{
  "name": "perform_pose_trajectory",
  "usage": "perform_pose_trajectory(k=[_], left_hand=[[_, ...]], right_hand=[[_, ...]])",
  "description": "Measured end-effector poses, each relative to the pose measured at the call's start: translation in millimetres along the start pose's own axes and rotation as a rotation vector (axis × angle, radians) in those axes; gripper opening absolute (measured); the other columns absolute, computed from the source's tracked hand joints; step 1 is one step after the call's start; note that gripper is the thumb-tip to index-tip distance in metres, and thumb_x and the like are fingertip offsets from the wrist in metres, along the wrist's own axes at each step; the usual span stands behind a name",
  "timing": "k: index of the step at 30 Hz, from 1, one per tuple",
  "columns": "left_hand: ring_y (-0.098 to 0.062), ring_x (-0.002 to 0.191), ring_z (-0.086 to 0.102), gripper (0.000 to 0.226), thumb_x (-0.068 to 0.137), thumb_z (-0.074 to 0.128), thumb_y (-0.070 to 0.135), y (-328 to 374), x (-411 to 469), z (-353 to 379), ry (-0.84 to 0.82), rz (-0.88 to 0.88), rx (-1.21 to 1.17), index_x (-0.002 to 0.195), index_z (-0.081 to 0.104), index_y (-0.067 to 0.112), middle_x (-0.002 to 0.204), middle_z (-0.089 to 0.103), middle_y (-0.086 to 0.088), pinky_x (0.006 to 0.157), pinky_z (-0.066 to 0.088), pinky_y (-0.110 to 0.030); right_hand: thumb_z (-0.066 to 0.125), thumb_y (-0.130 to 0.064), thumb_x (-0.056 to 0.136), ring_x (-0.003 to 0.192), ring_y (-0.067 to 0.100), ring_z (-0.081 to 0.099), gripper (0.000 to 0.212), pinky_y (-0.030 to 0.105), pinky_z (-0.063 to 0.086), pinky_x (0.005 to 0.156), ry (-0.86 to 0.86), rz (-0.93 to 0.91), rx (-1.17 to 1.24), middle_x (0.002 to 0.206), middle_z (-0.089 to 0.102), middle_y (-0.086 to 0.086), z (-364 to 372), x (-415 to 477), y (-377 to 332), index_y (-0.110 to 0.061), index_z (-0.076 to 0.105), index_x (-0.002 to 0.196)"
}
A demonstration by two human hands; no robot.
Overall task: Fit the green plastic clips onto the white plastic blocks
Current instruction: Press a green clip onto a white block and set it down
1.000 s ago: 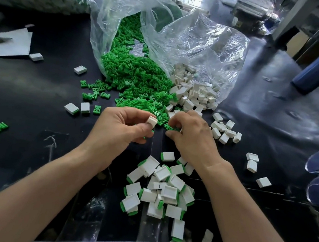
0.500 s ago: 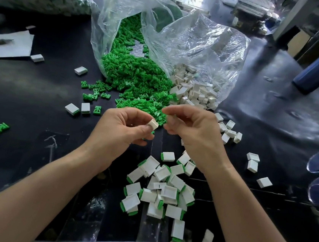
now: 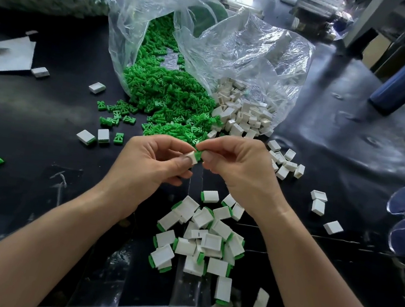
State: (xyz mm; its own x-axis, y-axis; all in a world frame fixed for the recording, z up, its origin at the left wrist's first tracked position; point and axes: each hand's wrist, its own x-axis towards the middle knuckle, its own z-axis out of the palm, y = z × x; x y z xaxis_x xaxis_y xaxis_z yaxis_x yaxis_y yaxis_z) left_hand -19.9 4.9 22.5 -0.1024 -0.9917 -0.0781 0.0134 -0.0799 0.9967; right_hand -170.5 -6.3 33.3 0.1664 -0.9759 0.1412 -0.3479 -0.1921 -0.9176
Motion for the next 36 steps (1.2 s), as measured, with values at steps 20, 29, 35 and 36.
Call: perform_pose_trajectory(k=[20,29,35,36], left_hand=[[-0.016,0.057,0.068,0.001,0.079,0.063,0.001,3,0,-8,-0.136,-0.004,0.086,0.080,0.063,0.002,0.071,0.071,-0.015,0.051,0.055,-0.021],[-0.012,0.053,0.066,0.008,0.078,0.068,-0.004,-5,-3,-12,-0.137,0.139,0.421,0.075,0.066,0.004,0.062,0.068,-0.011,0.051,0.054,-0.020],[-0.015,0.057,0.068,0.019,0.065,0.065,0.016,8,-2,-10,-0.101,0.127,0.068,0.080,0.064,0.005,0.065,0.071,-0.008,0.051,0.055,-0.021],[-0.014,0.059,0.068,0.020,0.065,0.064,0.016,8,-1,-8,-0.093,0.116,0.025,0.081,0.063,0.005,0.065,0.071,-0.006,0.052,0.055,-0.021]], right_hand=[[0.055,-0.015,0.089,0.061,0.009,0.041,0.015,0.027,0.032,0.061,-0.220,-0.071,-0.459,0.060,0.045,-0.011,1,-3,-6,-0.016,0.058,0.074],[0.053,-0.017,0.090,0.074,0.012,0.042,0.014,0.032,0.037,0.070,-0.295,-0.268,-0.729,0.075,0.046,-0.008,6,-6,-4,-0.009,0.065,0.087],[0.061,-0.017,0.087,0.054,0.006,0.046,0.017,0.025,0.039,0.055,-0.115,-0.118,-0.291,0.058,0.051,-0.008,0,-4,-7,-0.012,0.063,0.071],[0.060,-0.025,0.087,0.054,0.006,0.051,0.022,0.025,0.044,0.054,-0.118,-0.045,-0.154,0.058,0.056,-0.004,-2,-3,-7,-0.011,0.063,0.071]])
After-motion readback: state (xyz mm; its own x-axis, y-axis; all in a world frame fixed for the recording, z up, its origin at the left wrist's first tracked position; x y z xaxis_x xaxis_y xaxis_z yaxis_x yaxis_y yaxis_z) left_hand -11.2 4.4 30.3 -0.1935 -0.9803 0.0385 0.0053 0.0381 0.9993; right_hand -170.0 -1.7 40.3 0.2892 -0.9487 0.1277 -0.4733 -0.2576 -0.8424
